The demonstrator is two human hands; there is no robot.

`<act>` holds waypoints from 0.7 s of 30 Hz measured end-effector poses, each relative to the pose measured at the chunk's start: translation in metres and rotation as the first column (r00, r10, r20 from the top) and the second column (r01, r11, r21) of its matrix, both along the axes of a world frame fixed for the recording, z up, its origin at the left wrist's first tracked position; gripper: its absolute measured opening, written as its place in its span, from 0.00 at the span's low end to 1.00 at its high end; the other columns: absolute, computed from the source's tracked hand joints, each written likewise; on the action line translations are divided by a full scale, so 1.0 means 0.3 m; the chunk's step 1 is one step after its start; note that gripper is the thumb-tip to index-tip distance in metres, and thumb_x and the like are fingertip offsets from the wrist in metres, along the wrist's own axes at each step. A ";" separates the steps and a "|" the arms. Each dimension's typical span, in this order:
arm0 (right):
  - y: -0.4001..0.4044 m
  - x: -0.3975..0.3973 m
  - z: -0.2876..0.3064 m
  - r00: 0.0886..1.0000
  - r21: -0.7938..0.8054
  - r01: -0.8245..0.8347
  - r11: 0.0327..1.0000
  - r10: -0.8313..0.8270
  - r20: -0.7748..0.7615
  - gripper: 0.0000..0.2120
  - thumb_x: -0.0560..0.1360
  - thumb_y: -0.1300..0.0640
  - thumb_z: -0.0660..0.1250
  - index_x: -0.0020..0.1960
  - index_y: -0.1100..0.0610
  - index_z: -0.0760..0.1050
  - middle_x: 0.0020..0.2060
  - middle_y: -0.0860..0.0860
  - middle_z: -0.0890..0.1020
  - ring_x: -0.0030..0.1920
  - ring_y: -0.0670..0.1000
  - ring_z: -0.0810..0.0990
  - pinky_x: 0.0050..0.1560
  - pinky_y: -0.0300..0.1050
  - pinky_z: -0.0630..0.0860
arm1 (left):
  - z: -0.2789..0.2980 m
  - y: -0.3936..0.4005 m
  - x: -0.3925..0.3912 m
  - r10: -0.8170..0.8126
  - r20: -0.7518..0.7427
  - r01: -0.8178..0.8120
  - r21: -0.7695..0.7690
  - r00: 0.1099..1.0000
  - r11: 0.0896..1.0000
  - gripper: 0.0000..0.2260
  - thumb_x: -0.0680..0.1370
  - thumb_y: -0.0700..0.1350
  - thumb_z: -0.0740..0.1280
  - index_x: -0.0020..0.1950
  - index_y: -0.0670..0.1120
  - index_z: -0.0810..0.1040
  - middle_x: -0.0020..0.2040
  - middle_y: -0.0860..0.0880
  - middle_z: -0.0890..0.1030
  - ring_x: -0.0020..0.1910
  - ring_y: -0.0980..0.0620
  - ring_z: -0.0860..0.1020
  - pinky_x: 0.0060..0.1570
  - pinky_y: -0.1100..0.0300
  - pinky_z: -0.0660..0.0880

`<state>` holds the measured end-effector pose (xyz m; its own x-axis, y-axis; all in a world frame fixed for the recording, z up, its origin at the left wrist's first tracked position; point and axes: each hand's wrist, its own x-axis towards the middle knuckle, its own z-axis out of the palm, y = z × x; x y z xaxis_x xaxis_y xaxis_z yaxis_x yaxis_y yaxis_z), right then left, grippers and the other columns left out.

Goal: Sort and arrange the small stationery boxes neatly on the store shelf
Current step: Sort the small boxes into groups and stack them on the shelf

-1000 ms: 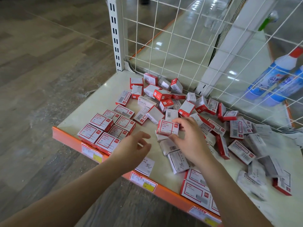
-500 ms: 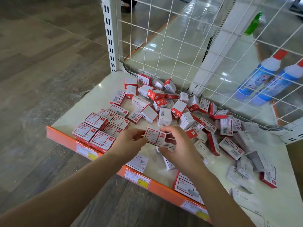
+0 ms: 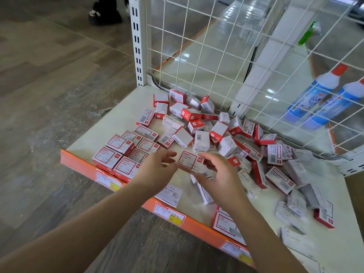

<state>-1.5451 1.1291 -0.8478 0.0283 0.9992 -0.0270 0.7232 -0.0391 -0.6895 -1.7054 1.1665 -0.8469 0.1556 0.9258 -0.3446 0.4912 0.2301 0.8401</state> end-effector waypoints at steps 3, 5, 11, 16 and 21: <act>0.016 -0.025 -0.006 0.999 -0.002 0.042 0.999 -0.042 -0.029 0.22 0.73 0.54 0.69 0.65 0.51 0.70 0.57 0.44 0.75 0.55 0.42 0.72 0.49 0.27 0.68 | 0.005 0.014 -0.043 0.073 -0.094 -0.056 0.176 0.993 0.983 0.12 0.79 0.42 0.62 0.62 0.48 0.74 0.51 0.54 0.76 0.49 0.57 0.74 0.40 0.72 0.69; 0.031 -0.053 -0.010 0.997 -0.019 0.055 0.998 -0.056 -0.058 0.20 0.73 0.55 0.70 0.64 0.51 0.71 0.54 0.44 0.75 0.53 0.41 0.72 0.47 0.26 0.67 | 0.009 0.022 -0.080 0.126 -0.164 -0.084 0.240 0.978 0.967 0.13 0.78 0.42 0.62 0.62 0.48 0.75 0.54 0.54 0.76 0.50 0.57 0.74 0.44 0.69 0.68; 0.071 -0.150 -0.008 0.988 -0.052 0.066 0.996 -0.072 -0.135 0.20 0.73 0.55 0.70 0.64 0.50 0.72 0.50 0.40 0.74 0.55 0.41 0.74 0.55 0.36 0.71 | 0.003 0.024 -0.205 0.144 -0.355 -0.031 0.305 0.924 0.952 0.18 0.75 0.38 0.63 0.65 0.46 0.73 0.65 0.47 0.72 0.63 0.49 0.70 0.60 0.60 0.65; 0.116 -0.228 -0.022 0.993 -0.072 0.038 0.997 -0.045 -0.105 0.22 0.74 0.54 0.68 0.66 0.50 0.69 0.60 0.44 0.74 0.61 0.43 0.71 0.58 0.36 0.66 | -0.008 0.034 -0.275 0.075 -0.534 0.066 0.241 0.842 0.968 0.24 0.77 0.45 0.63 0.73 0.48 0.63 0.72 0.49 0.64 0.71 0.48 0.62 0.69 0.54 0.60; 0.151 -0.285 -0.051 0.997 -0.087 0.032 0.996 -0.038 -0.066 0.21 0.74 0.54 0.68 0.65 0.51 0.70 0.53 0.41 0.71 0.57 0.41 0.71 0.57 0.35 0.67 | -0.025 0.040 -0.304 -0.007 -0.520 0.117 0.179 0.854 0.977 0.27 0.78 0.47 0.62 0.75 0.49 0.57 0.75 0.51 0.58 0.73 0.51 0.59 0.71 0.57 0.58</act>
